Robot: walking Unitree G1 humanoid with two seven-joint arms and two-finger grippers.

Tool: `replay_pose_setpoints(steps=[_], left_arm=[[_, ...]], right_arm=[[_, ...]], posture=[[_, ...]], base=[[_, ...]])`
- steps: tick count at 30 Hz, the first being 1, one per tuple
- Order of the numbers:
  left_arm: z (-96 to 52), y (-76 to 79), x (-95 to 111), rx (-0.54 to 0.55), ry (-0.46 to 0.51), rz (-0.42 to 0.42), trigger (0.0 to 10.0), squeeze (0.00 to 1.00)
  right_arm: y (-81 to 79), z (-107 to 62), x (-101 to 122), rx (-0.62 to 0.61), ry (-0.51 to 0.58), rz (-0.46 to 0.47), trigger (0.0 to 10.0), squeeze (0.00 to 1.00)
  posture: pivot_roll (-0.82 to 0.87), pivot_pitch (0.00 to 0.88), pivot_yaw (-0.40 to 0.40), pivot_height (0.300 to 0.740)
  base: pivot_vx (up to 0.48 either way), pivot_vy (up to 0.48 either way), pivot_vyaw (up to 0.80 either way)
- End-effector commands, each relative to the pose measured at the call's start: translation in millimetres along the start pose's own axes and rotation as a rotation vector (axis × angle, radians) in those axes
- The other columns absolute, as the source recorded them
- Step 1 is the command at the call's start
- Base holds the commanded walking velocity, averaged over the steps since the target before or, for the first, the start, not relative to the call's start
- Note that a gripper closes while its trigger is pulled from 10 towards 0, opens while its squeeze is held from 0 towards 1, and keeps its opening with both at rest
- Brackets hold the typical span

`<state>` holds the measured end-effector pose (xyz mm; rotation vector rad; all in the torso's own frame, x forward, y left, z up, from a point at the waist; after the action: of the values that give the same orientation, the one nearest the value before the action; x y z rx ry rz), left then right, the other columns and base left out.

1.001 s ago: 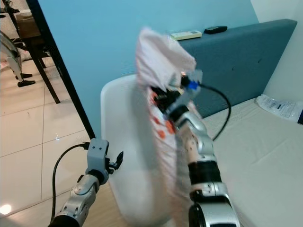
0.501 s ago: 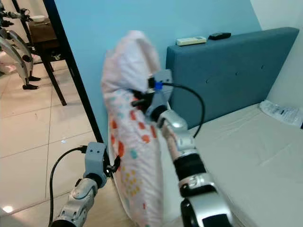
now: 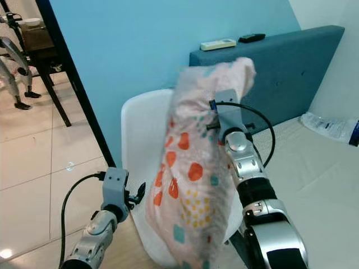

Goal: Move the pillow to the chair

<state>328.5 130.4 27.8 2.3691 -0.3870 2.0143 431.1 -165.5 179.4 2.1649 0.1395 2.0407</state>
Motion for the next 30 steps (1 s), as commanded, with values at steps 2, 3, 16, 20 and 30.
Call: replay_pose_setpoints(steps=[2, 3, 16, 20, 30], left_arm=[[1.3, 3.6, -1, -0.009, -0.011, 0.005, 10.0, 0.00], [1.4, 3.7, -1, -0.009, -0.011, 0.005, 10.0, 0.00], [3.6, 5.5, 1, -0.011, -0.007, -0.003, 10.0, 0.00], [5.1, 7.2, 2, -0.019, -0.004, -0.002, 10.0, 0.00], [7.1, 10.1, 4, -0.031, 0.002, -0.001, 10.0, 0.00]], right_arm=[[-6.6, 1.6, 5, 0.001, 0.019, -0.063, 10.0, 0.00], [-7.8, 1.5, 4, 0.002, 0.018, -0.074, 10.0, 0.00], [82.1, -2.1, 47, -0.331, 0.139, -0.110, 10.0, 0.00], [117.3, -9.9, 64, -0.440, 0.183, -0.159, 10.0, 0.00], [148.3, -32.6, 143, -0.582, 0.464, -0.425, 10.0, 0.00]], posture=[[0.01, 0.028, 0.006, 0.740], [0.01, 0.028, 0.006, 0.740], [0.00, 0.014, 0.003, 0.740], [0.00, 0.007, 0.006, 0.740], [0.00, 0.000, 0.007, 0.740]], base=[[0.000, 0.000, 0.00], [0.000, 0.000, 0.00], [0.000, 0.000, 0.00], [0.000, 0.000, 0.00], [0.000, 0.000, 0.00]])
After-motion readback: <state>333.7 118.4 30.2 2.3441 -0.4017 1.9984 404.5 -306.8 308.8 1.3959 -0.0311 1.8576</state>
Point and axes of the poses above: a point about 5 cm out from each wrist's last joint towards the gripper, its own z axis pointing out of the wrist towards the gripper, its own x axis along the axis of the wrist's last joint, y = z × x, the point moved 4 cm from there along z, pointing out of the wrist towards the gripper, and after that the axes turned 9 degrees about z, right-handed, at the moved point
